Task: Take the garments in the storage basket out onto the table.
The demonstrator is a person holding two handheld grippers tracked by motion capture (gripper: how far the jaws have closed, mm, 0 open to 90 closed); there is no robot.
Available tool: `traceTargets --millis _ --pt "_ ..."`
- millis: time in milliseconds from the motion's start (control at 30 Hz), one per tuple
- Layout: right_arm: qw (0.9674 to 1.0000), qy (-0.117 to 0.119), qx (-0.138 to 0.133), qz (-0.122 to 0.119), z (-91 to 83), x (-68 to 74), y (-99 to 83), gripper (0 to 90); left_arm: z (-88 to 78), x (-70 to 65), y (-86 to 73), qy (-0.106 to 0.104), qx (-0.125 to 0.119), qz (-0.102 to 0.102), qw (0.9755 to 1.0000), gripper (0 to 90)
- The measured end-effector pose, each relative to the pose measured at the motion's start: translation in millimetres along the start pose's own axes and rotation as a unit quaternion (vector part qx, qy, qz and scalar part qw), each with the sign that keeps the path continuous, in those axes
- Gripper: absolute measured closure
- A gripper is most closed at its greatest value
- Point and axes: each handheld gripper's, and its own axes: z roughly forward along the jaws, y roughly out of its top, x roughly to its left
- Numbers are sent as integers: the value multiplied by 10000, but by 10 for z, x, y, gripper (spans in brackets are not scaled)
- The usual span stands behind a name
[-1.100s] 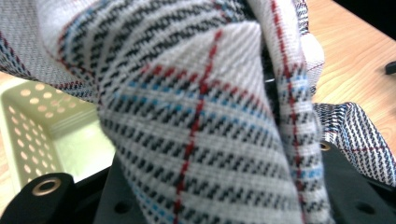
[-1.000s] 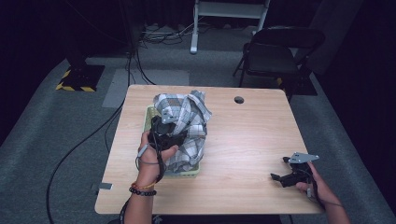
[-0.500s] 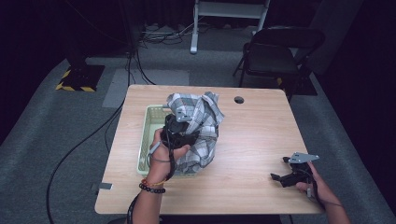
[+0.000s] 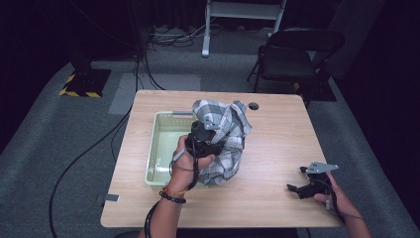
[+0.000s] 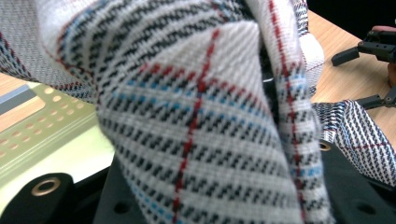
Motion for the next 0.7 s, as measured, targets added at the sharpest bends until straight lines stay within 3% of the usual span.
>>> traceTargets --millis 700 --pt "10000 1 1 0 0 0 0 0 353 -288 209 -277 136 221 9993 552"
